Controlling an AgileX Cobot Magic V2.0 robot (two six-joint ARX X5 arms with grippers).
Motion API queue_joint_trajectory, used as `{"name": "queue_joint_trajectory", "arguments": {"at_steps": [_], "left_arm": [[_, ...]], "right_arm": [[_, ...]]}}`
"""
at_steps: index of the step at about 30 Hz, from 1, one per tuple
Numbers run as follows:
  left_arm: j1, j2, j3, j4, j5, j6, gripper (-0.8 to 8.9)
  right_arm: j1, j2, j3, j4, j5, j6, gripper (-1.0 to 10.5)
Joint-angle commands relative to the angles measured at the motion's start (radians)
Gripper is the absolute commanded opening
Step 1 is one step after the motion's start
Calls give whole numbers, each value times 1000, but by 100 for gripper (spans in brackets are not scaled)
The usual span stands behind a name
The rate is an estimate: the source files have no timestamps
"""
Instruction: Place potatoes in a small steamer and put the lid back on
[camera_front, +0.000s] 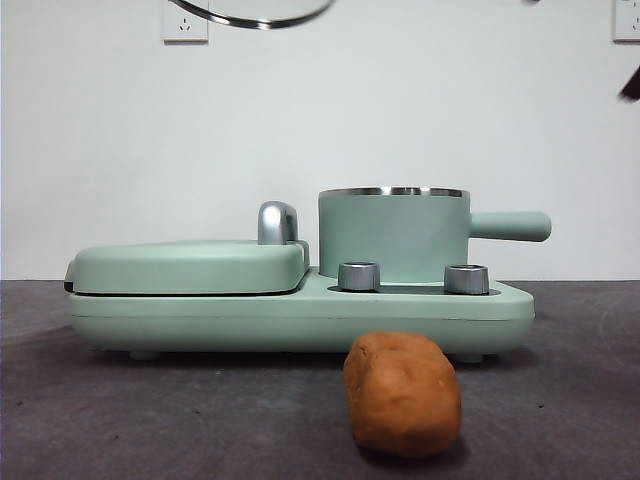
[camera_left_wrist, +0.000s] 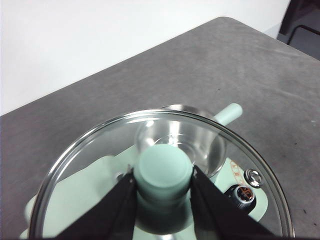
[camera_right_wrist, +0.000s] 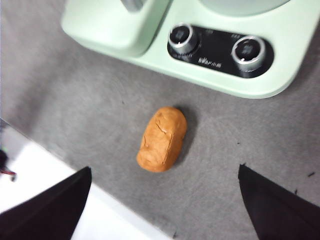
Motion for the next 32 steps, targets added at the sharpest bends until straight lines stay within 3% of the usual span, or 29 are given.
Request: {"name": "queue_joint_trajectory", "arguments": {"at_steps": [1,7,12,22,23,27,32], "left_arm": [[13,-29,32,-13,0,25,17],[39,-82,32,-98,0,39,17],[42,-115,32,-131,0,54,17],[42,-134,32,-177,0,59,17],[42,-134,32,-181,0,59,17],[42,-134,32,-182,0,63,17],[42,-134,32,-209,0,81,17]], "right_arm": [[112,72,18,40,68,80,455],[290,237,18,103,185,155,455],[380,380,18,139,262,205,455],[426,648,18,262,311,208,454],[426,669,18,270,307,208,438],[425,721,18,294,284,207,98],[391,669,103,198,237,181,92]]}}
